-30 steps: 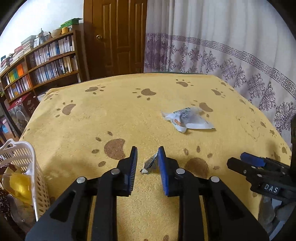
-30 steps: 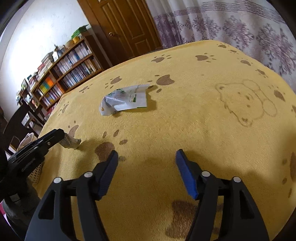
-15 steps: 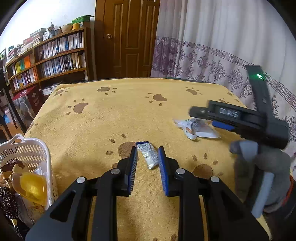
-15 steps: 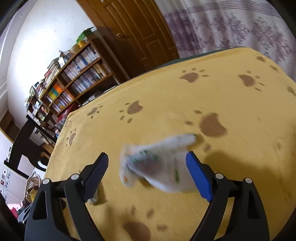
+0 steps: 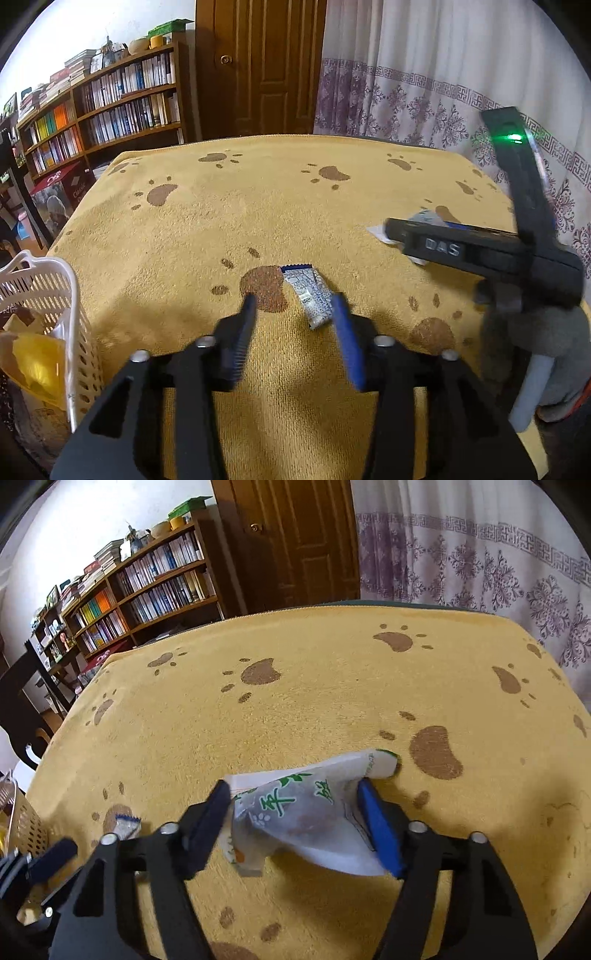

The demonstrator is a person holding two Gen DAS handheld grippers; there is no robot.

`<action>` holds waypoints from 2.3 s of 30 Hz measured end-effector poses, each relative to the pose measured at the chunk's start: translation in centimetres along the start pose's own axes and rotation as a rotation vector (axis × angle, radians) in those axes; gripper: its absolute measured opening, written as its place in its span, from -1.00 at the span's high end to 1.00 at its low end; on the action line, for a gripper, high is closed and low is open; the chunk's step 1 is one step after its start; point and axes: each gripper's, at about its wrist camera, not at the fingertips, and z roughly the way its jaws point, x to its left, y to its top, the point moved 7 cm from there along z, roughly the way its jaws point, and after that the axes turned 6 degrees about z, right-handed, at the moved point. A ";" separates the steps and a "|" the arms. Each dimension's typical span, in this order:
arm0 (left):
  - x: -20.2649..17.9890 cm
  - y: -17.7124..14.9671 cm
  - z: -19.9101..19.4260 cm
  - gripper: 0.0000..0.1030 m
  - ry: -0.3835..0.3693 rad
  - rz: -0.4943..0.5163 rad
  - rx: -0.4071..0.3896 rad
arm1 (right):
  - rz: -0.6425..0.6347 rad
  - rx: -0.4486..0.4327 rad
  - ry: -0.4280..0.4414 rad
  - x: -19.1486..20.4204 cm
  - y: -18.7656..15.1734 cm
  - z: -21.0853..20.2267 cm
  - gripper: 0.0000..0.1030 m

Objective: Organize snacks
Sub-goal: 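Grasp the white printed snack bag with the right gripper while the left gripper holds the foil candy, then carry the silver foil candy into the white basket and open the left gripper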

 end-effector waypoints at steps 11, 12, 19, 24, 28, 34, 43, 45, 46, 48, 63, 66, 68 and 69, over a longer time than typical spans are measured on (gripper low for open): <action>-0.2 -0.3 1.9 -0.21 0.023 0.020 0.039 | -0.026 0.003 0.012 -3.1 -4.4 -5.0 -0.11; -0.3 -0.2 2.1 -0.21 0.023 0.023 0.044 | -0.031 -0.003 0.010 -3.2 -4.8 -5.3 -0.11; -0.6 0.4 3.7 -0.20 0.035 0.034 0.097 | -0.001 -0.019 0.040 -4.1 -5.6 -6.0 -0.11; -1.1 0.8 4.6 0.06 0.034 0.037 0.107 | 0.002 -0.018 0.049 -3.9 -5.5 -6.0 -0.11; -0.9 0.6 4.3 0.10 0.037 0.021 0.093 | 0.009 -0.018 0.060 -4.0 -5.5 -6.0 -0.11; -0.3 0.4 2.5 0.11 0.034 -0.014 0.062 | 0.012 -0.017 0.064 -4.0 -5.6 -6.0 -0.11; 0.2 1.5 -3.1 0.11 0.090 -0.013 -0.039 | 0.013 -0.017 0.065 -4.0 -5.6 -6.0 -0.11; 0.8 1.6 -4.5 0.11 0.112 -0.021 -0.061 | 0.014 -0.016 0.066 -4.0 -5.6 -6.0 -0.11; 1.2 1.7 -5.2 0.11 0.118 -0.029 -0.070 | 0.014 -0.016 0.066 -4.0 -5.5 -6.0 -0.11; 2.0 1.7 -6.4 0.11 0.131 -0.047 -0.090 | 0.014 -0.016 0.066 -4.0 -5.6 -6.0 -0.11; 12.5 -0.1 -12.8 0.10 0.343 -0.219 -0.148 | 0.013 -0.014 0.064 -4.0 -5.6 -6.0 -0.12; 14.6 -0.8 -13.5 0.10 0.391 -0.259 -0.146 | 0.014 -0.015 0.066 -4.0 -5.6 -6.0 -0.12; 15.8 -0.9 -14.0 0.07 0.410 -0.289 -0.150 | 0.014 -0.015 0.065 -4.0 -5.6 -6.0 -0.12; 16.5 -1.0 -14.3 -0.01 0.424 -0.305 -0.153 | 0.014 -0.015 0.066 -4.0 -5.6 -6.0 -0.12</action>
